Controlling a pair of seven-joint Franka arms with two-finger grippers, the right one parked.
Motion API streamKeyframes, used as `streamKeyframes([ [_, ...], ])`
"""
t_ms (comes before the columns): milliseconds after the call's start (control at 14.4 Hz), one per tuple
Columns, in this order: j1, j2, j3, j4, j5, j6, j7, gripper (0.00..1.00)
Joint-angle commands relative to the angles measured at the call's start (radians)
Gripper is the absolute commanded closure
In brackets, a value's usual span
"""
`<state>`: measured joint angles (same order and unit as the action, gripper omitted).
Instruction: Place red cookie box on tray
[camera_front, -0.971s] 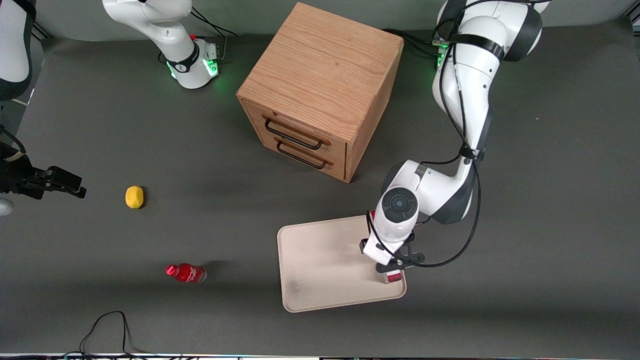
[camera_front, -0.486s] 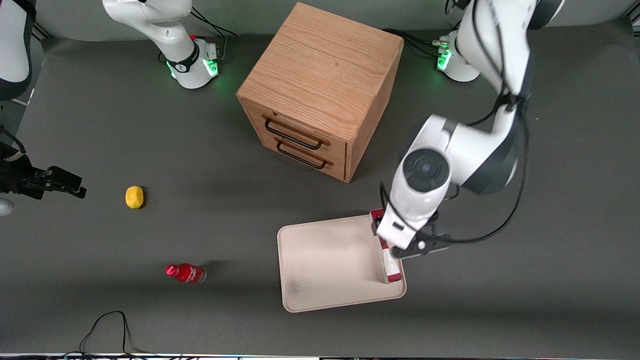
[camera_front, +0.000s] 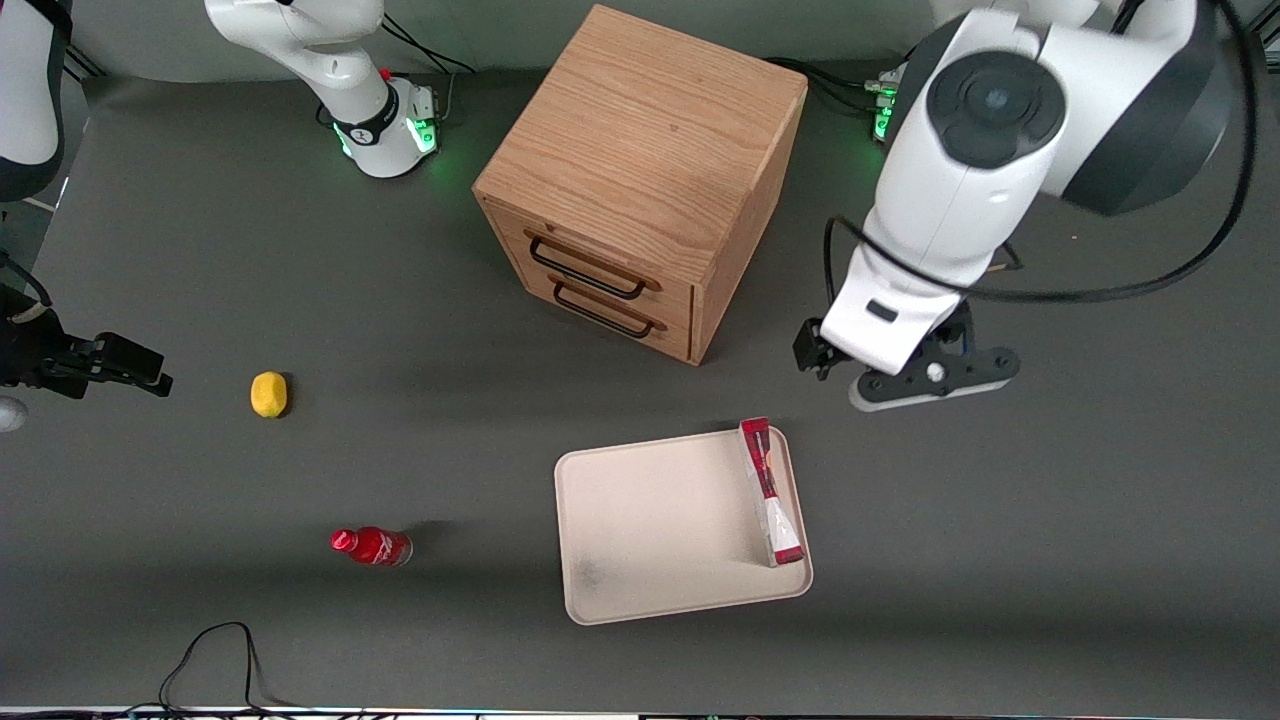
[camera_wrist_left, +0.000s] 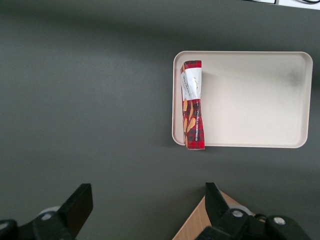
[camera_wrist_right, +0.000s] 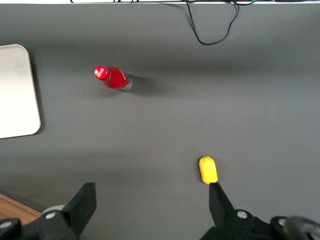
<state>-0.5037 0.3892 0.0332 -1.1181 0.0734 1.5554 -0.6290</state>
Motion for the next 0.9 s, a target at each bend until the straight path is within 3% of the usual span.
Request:
streamKeyframes([
  [0, 0.008, -0.041, 0.000, -0.038, 0.014, -0.006, 0.020, 0.00],
  [208, 0.069, -0.093, -0.001, -0.092, 0.012, 0.000, 0.130, 0.00],
  [833, 0.379, -0.455, -0.006, -0.575, 0.005, 0.176, 0.498, 0.00],
])
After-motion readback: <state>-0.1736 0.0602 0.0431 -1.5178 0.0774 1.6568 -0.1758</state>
